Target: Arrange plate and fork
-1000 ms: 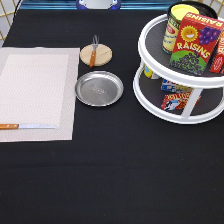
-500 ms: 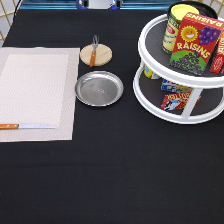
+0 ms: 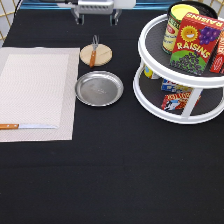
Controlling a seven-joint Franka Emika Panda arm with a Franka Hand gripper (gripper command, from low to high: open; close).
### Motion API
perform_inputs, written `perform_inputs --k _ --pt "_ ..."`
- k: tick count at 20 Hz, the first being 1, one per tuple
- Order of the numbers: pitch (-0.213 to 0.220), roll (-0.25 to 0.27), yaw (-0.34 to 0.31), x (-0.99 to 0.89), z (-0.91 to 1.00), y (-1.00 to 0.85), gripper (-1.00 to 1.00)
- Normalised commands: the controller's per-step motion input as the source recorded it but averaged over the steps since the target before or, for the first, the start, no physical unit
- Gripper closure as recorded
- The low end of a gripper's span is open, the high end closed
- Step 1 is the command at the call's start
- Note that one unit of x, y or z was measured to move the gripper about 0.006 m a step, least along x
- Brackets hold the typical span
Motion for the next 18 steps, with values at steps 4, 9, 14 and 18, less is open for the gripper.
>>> perform_inputs --k 4,9,14,18 --pt "0.052 0.070 0.036 0.61 -0.23 -0.28 -1.00" --pt "0.029 0.127 0.050 0.43 -0.34 -0.21 -1.00" --pt "0.009 0.096 0.057 0.35 -0.33 -0.11 -1.00" --pt "-0.003 0.038 0.084 0.28 -0.30 -0.04 -1.00"
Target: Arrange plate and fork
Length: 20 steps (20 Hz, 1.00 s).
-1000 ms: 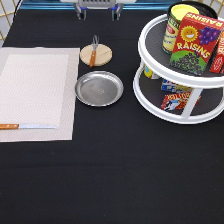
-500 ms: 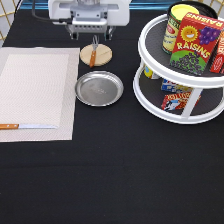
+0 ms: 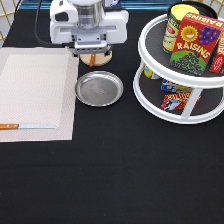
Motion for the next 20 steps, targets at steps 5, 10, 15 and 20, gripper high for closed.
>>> perform_inputs --k 5,10,15,20 --pt "0.000 0.055 0.045 0.23 -0.38 0.00 -1.00" --pt "0.008 0.063 0.018 0.21 -0.39 0.00 -1.00" --pt "0.044 0.082 0.001 0.26 -0.33 0.00 -1.00" --pt "0.073 0.066 0.000 0.40 -0.25 0.00 -1.00"
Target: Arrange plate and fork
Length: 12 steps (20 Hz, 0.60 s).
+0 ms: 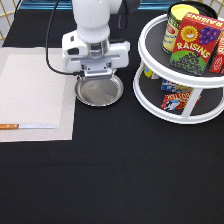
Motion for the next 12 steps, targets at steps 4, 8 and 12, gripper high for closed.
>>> perform_inputs --k 4,8,12 --pt "0.091 0.058 0.000 0.42 -0.19 -0.07 -1.00" --pt "0.091 0.086 0.001 0.43 -0.11 -0.20 -1.00" --pt "0.121 0.093 0.000 0.53 -0.02 -0.33 -1.00"
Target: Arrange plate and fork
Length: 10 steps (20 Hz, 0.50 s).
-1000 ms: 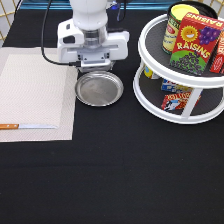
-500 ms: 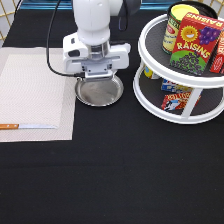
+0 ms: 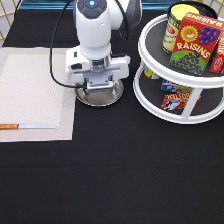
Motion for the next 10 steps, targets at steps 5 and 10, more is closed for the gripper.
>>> perform_inputs --k 5,10 --pt "0.136 0.083 0.000 0.59 0.00 -0.45 -1.00" --pt "0.145 0.062 0.000 0.55 0.00 -0.61 -1.00"
